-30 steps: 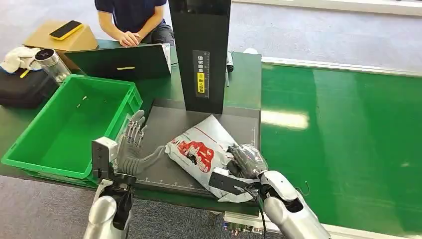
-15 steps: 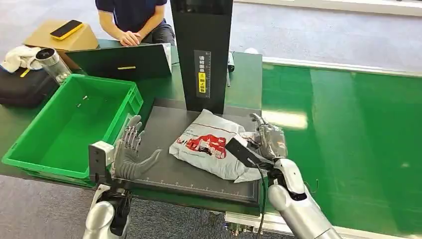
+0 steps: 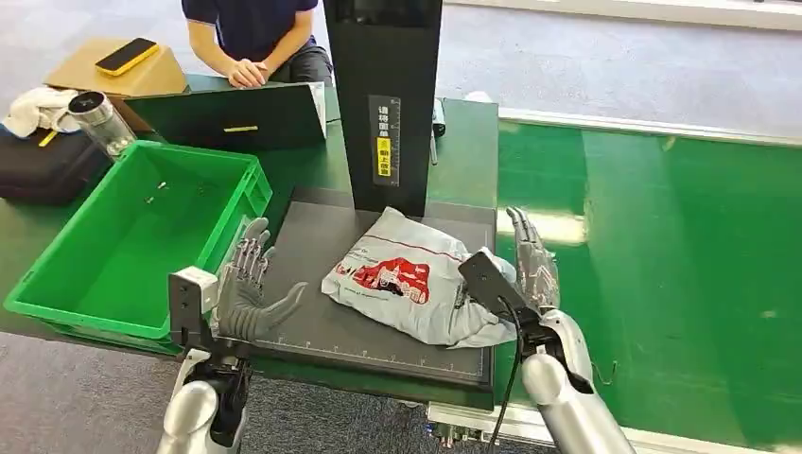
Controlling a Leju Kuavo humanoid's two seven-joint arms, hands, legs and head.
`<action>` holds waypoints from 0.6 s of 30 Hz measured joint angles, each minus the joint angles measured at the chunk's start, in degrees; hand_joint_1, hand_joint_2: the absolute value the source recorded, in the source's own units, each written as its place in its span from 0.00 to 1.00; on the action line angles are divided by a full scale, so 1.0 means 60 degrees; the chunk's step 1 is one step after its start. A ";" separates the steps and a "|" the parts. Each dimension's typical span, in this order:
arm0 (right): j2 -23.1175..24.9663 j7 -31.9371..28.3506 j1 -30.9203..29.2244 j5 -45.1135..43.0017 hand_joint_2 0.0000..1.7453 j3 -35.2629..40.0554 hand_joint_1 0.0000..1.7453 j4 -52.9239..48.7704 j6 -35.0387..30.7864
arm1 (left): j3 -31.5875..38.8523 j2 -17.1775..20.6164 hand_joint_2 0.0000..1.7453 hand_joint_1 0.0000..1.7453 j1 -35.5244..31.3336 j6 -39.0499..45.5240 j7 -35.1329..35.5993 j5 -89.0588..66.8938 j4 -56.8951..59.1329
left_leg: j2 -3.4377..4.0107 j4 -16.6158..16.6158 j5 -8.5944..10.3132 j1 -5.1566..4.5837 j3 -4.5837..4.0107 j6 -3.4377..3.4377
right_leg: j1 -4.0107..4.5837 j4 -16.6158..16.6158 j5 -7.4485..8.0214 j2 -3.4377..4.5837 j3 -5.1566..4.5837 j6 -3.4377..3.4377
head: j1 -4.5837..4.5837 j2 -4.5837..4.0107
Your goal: Moved the parcel from conveyor to table for the left to box.
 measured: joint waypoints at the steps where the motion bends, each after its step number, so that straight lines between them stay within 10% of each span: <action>1: 0.0029 -0.0247 0.0096 -0.0199 1.00 -0.0063 0.00 -0.0122 -0.0063 | -0.0007 0.0000 1.00 0.00 -0.0005 -0.0004 0.0000 -0.0004 0.0000 | -0.0001 0.0000 0.0000 0.0000 -0.0001 0.0000 | 0.0000 0.0000 0.0000 0.0000 0.0000 0.0001 | 0.0004 0.0000; 18: 0.0933 -0.2839 0.2553 -0.6271 1.00 -0.2475 0.00 -0.4522 0.1960 | -0.0394 -0.0004 1.00 0.00 -0.0210 -0.0605 0.0087 -0.0030 0.0310 | -0.0015 0.0001 -0.0004 -0.0001 -0.0014 0.0004 | -0.0002 -0.0003 -0.0005 -0.0009 -0.0011 0.0008 | 0.0000 0.0000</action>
